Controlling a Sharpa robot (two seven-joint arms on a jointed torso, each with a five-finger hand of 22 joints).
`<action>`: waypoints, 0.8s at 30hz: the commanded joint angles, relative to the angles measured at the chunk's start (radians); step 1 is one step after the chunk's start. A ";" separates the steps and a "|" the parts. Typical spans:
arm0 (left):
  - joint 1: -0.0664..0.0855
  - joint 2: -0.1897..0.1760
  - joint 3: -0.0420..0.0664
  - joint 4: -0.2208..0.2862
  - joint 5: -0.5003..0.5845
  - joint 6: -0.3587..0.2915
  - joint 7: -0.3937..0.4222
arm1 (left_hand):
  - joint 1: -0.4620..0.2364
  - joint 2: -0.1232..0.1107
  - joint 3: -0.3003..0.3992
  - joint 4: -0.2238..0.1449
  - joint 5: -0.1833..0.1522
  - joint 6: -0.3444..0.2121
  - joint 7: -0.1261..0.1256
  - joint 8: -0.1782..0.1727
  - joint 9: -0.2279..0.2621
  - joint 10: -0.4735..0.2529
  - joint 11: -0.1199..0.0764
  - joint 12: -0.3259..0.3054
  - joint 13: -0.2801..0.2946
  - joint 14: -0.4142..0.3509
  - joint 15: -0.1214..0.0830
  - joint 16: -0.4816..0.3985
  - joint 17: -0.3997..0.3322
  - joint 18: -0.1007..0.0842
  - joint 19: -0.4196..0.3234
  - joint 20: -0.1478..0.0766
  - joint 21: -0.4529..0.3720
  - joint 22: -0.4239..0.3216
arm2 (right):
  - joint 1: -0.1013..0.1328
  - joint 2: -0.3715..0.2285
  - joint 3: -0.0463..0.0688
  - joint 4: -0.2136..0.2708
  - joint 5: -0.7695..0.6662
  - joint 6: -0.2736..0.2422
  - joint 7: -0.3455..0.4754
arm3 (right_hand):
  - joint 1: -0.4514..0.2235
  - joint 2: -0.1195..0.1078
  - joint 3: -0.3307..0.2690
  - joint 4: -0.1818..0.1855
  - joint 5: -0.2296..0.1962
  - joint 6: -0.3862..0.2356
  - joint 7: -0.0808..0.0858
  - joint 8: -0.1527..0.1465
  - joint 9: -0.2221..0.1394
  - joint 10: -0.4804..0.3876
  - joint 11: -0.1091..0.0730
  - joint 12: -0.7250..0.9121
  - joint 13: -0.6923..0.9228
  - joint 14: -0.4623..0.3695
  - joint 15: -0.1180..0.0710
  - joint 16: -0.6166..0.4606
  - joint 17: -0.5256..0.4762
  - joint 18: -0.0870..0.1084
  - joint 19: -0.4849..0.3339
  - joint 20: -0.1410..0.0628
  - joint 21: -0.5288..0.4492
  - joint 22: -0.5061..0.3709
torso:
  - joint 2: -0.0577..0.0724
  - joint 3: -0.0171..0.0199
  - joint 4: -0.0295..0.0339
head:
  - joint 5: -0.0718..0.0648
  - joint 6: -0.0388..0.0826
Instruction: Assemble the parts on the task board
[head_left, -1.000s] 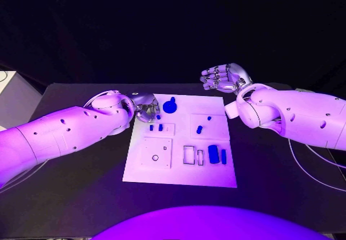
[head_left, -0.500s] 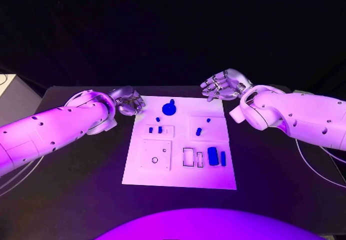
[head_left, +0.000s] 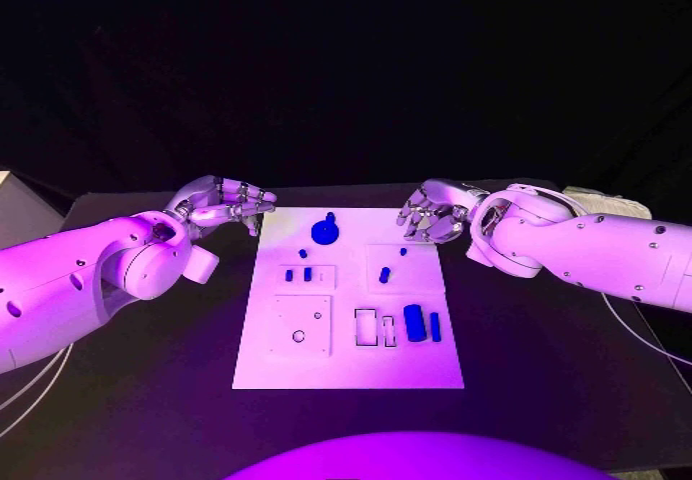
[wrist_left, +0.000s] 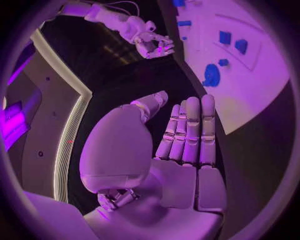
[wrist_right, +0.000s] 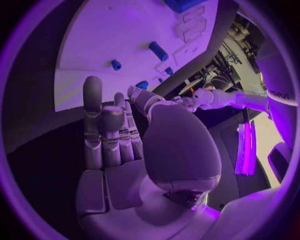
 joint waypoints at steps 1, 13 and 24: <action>-0.002 -0.017 0.001 0.036 0.170 0.081 0.107 | 0.008 0.005 -0.007 0.002 -0.003 0.001 -0.008 0.006 0.001 0.004 -0.008 0.009 0.003 0.010 -0.003 0.013 0.008 0.016 0.017 -0.003 0.008 0.002 | -0.006 -0.004 0.000 0.019 -0.258 0.006 -0.103 | 0.005 -0.020 0.025 0.004 0.007 0.005 -0.006 -0.003 0.007 0.000 0.002 -0.008 0.013 0.047 -0.006 0.172 0.167 -0.034 0.048 -0.001 0.180 0.203 | 0.001 -0.0004 -0.0006 | -0.014 0.007; -0.005 -0.045 0.000 0.080 0.184 0.086 0.123 | 0.011 0.003 -0.012 0.004 -0.003 0.002 -0.008 0.007 0.001 0.002 -0.008 0.011 0.004 0.012 -0.004 0.018 0.011 0.016 0.024 -0.005 0.012 0.003 | -0.026 -0.005 -0.001 0.049 -0.354 0.012 -0.154 | -0.013 -0.048 0.047 0.024 0.020 0.032 -0.002 0.015 0.031 -0.110 0.020 -0.013 -0.010 0.031 0.010 0.275 0.245 -0.075 0.107 0.015 0.426 0.493 | 0.002 -0.0008 0.0015 | -0.020 0.007; -0.006 -0.055 0.000 0.098 0.188 0.080 0.124 | 0.011 0.002 -0.015 0.005 -0.003 0.002 -0.006 0.008 0.001 -0.002 -0.007 0.011 0.004 0.007 -0.003 0.018 0.012 0.015 0.029 -0.005 0.014 0.004 | -0.052 0.013 -0.003 0.042 -0.372 0.012 -0.181 | -0.012 -0.050 0.050 0.027 0.036 0.028 0.003 0.014 0.039 -0.115 0.023 -0.011 -0.020 0.026 0.012 0.293 0.249 -0.096 0.144 0.021 0.547 0.638 | 0.003 -0.0001 0.0021 | -0.017 0.005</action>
